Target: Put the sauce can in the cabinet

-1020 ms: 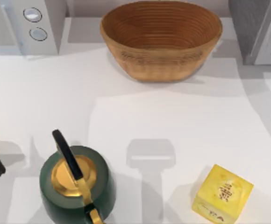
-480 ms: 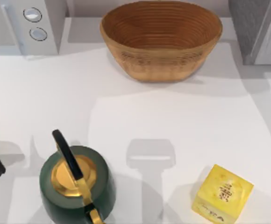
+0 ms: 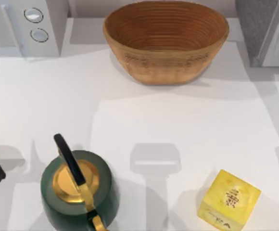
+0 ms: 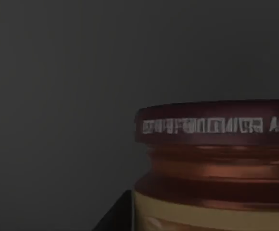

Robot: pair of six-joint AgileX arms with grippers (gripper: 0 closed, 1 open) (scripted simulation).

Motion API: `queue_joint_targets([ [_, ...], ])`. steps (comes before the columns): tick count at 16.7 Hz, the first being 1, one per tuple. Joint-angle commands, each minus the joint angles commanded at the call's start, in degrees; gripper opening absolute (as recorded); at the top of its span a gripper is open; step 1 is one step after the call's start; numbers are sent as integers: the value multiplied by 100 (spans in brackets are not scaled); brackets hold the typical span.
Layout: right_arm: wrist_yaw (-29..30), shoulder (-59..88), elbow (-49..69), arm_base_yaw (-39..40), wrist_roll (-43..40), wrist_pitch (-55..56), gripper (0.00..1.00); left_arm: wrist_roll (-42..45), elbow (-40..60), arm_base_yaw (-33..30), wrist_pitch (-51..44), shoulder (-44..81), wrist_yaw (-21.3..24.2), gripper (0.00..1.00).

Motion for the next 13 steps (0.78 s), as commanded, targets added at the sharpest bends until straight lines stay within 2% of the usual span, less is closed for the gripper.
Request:
queue_joint_targets([
  [9, -88, 491, 408, -91, 4, 106, 0, 0, 0, 0, 0, 0, 0, 100],
  [13, -88, 491, 408, -91, 4, 106, 30, 0, 0, 0, 0, 0, 0, 100],
])
